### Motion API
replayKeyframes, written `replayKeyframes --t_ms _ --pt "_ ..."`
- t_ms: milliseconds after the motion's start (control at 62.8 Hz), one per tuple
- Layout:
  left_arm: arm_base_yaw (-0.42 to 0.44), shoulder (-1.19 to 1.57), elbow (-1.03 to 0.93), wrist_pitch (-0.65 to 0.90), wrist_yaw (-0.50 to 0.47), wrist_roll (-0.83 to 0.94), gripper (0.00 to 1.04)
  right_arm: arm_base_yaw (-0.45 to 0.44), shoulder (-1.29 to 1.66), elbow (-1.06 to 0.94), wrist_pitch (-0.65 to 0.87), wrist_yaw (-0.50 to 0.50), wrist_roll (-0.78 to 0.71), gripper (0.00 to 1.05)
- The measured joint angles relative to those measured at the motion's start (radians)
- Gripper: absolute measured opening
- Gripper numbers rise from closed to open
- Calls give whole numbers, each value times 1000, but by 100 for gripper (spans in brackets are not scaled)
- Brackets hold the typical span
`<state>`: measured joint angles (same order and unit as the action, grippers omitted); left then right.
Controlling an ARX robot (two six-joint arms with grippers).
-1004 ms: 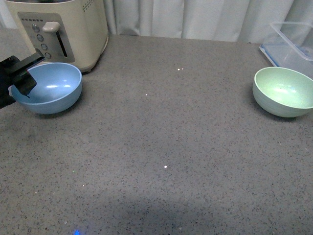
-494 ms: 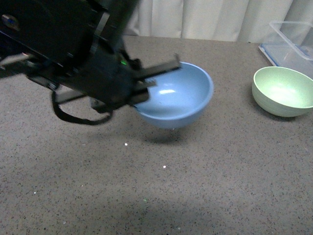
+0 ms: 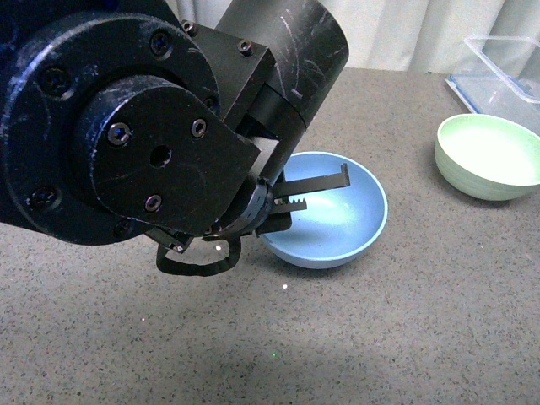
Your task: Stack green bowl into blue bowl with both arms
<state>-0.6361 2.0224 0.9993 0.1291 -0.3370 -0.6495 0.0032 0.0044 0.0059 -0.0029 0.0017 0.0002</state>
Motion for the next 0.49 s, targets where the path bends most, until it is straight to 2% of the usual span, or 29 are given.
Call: replayKeyframes --t_ms 175,494 --pt "8 5 -1 -4 10 -3 7 0 0 0 0 0 0 96" --pt "38 -6 -10 -24 84 -68 55 0 0 0 0 0 0 96"
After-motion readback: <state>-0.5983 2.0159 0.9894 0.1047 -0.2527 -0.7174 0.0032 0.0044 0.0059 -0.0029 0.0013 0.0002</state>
